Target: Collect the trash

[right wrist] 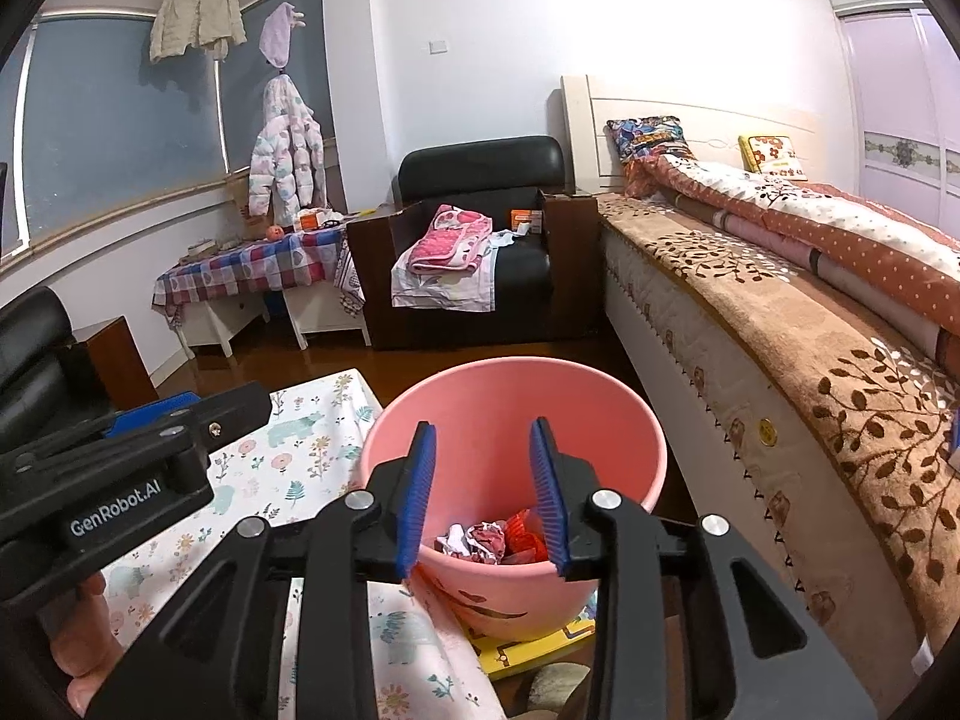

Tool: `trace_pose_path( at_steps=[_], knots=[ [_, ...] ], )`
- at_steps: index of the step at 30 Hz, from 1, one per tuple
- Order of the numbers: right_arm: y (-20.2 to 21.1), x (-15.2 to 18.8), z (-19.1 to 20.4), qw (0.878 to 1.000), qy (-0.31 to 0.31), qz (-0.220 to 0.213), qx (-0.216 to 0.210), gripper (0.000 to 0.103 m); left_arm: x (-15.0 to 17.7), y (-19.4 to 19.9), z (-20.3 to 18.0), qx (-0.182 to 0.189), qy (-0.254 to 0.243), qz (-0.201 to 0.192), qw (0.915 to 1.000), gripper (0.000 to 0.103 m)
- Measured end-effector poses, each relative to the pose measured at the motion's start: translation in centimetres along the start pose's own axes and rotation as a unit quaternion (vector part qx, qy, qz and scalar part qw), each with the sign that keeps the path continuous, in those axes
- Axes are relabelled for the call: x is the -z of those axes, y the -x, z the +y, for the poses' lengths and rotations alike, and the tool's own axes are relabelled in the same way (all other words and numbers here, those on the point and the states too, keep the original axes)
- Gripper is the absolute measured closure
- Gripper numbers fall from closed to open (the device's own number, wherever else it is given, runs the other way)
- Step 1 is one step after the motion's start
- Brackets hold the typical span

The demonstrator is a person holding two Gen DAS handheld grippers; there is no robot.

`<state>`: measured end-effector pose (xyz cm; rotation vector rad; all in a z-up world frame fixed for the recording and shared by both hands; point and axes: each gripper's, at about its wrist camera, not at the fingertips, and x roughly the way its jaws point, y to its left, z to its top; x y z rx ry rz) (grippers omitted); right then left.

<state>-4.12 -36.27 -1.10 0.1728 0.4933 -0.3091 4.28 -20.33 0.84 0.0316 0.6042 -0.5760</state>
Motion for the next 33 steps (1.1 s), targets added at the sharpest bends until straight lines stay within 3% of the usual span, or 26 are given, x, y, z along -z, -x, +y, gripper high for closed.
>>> trace_pose_path(
  at_steps=[33],
  knots=[
    [0.3,0.3,0.8,1.0,0.001,0.005,0.0,0.07,-0.1,1.5,0.3,-0.006,0.011,-0.009,0.9999,0.05]
  ],
)
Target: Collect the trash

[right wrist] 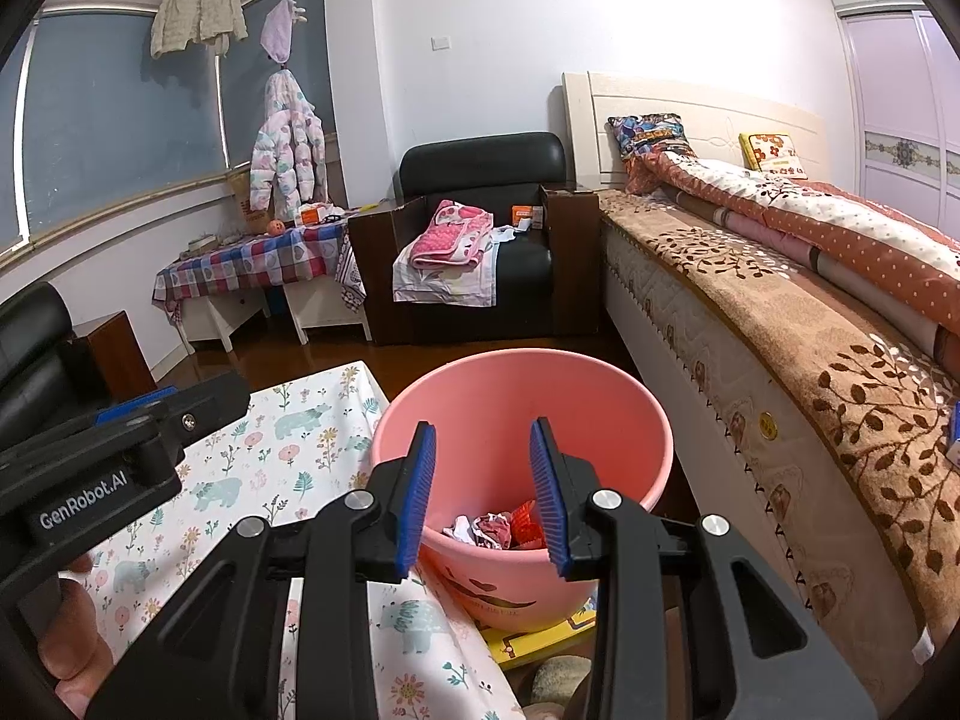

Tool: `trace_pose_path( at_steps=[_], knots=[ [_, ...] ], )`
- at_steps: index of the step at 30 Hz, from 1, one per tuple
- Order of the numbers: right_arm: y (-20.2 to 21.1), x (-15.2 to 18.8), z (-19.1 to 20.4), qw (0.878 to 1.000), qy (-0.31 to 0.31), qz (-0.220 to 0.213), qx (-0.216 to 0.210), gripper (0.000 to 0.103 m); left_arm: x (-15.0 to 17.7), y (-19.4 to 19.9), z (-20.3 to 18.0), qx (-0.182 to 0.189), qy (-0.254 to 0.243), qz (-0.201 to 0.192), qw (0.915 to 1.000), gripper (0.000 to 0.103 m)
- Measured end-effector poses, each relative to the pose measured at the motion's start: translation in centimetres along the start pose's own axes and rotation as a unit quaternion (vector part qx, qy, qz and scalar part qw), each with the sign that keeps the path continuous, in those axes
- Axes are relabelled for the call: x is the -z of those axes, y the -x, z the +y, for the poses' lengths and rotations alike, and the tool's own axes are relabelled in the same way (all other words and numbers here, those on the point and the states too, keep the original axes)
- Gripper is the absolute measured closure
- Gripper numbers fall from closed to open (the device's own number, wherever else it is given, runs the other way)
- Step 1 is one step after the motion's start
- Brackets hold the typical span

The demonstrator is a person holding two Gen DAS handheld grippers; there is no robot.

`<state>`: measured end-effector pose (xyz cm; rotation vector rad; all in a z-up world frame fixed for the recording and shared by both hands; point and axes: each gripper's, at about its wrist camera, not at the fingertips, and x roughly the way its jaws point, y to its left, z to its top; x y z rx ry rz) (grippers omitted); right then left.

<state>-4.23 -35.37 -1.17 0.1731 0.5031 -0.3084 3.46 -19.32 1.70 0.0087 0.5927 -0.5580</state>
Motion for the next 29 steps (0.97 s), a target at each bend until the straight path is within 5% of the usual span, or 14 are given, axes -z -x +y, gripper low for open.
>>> trace_pose_path(
  at_steps=[29],
  knots=[
    [-0.31,0.47,0.03,1.0,0.004,0.005,-0.001,0.07,0.87,-0.23,0.37,-0.009,-0.006,-0.001,0.9999,0.051]
  ],
)
